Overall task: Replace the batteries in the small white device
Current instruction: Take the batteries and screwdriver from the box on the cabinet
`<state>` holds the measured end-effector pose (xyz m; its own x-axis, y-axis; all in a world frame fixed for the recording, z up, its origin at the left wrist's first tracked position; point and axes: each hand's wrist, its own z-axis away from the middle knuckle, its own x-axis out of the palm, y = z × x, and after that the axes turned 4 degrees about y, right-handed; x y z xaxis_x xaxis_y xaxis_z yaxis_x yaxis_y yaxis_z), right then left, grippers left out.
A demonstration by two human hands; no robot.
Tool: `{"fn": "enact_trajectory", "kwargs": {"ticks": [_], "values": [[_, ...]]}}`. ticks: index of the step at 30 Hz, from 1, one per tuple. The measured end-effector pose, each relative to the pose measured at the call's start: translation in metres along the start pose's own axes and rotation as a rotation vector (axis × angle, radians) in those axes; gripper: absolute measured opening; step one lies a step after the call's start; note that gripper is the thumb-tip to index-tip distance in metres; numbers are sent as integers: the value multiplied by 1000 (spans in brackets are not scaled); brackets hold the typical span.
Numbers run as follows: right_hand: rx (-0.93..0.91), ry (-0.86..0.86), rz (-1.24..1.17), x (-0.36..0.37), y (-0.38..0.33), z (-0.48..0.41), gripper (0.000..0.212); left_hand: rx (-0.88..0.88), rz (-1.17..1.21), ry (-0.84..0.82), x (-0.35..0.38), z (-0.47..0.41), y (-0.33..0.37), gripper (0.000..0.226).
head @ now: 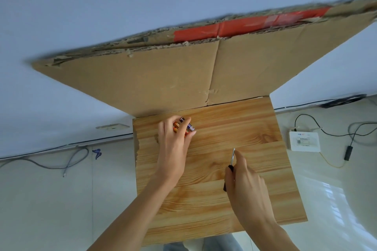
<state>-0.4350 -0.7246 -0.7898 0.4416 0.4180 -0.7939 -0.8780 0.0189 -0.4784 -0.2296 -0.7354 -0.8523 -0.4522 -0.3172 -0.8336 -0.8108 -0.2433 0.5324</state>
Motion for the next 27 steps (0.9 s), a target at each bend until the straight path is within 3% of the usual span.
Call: {"fn": "enact_trajectory", "kwargs": {"ticks": [9, 15, 27], "values": [[-52, 130, -97, -81, -56, 37, 44, 144, -20, -126, -118, -7, 82, 45], [-14, 218, -272, -183, -105, 104, 25, 302, 52, -168, -238, -8, 167, 43], [108, 527, -421, -357, -133, 291, 42, 592, 215, -297, -405, 38, 343, 38]]}}
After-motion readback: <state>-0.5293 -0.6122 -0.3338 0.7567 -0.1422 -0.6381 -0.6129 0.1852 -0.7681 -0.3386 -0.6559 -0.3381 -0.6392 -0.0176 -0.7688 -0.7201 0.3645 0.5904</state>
